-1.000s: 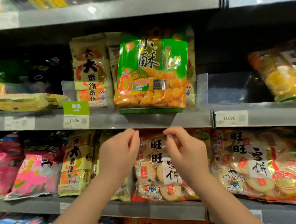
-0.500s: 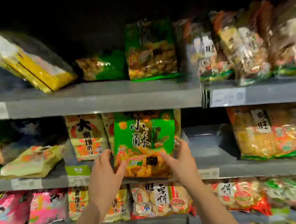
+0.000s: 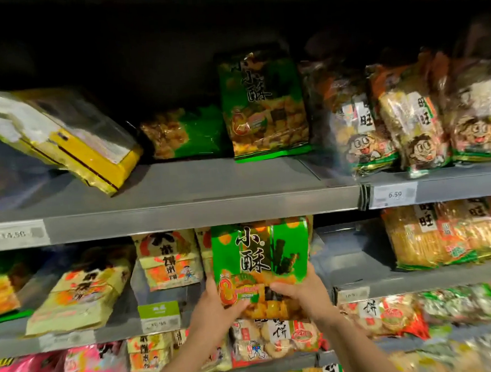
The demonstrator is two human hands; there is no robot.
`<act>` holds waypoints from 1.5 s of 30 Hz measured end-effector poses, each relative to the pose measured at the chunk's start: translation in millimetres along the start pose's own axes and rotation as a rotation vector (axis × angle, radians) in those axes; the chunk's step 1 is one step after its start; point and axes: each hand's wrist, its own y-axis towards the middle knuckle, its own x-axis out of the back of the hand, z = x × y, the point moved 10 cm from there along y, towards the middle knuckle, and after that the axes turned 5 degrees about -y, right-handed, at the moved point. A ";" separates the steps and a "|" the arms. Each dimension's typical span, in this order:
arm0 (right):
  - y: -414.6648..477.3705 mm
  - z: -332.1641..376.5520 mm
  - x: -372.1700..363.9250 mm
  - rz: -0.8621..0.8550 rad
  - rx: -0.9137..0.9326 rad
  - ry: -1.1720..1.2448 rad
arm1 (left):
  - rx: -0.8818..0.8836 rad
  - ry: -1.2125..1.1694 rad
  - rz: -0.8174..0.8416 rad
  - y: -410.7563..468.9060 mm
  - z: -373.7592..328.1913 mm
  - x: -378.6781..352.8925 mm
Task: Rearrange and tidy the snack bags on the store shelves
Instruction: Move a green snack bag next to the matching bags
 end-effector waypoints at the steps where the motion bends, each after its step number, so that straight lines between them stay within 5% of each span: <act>1: -7.5 1.5 2.7 -0.045 -0.003 0.008 | -0.007 -0.014 0.027 0.9 0.9 1.1; 5: -45.4 6.7 16.0 -0.129 -0.030 0.087 | -0.021 -0.126 0.097 -7.3 8.9 10.7; 14: -124.3 9.4 36.0 0.091 -0.081 0.175 | -0.119 -0.257 -0.019 -56.1 -19.0 30.6; 24: -178.6 66.9 83.5 0.108 0.122 0.052 | -0.184 -0.366 -0.185 -126.3 -59.1 50.0; 37: -89.9 273.3 95.1 -0.147 0.505 0.099 | -0.615 -0.106 -0.380 -95.6 -191.0 194.5; 45: 11.0 272.7 89.8 -0.191 0.367 -0.034 | -0.594 0.067 -0.247 -21.4 -209.1 194.6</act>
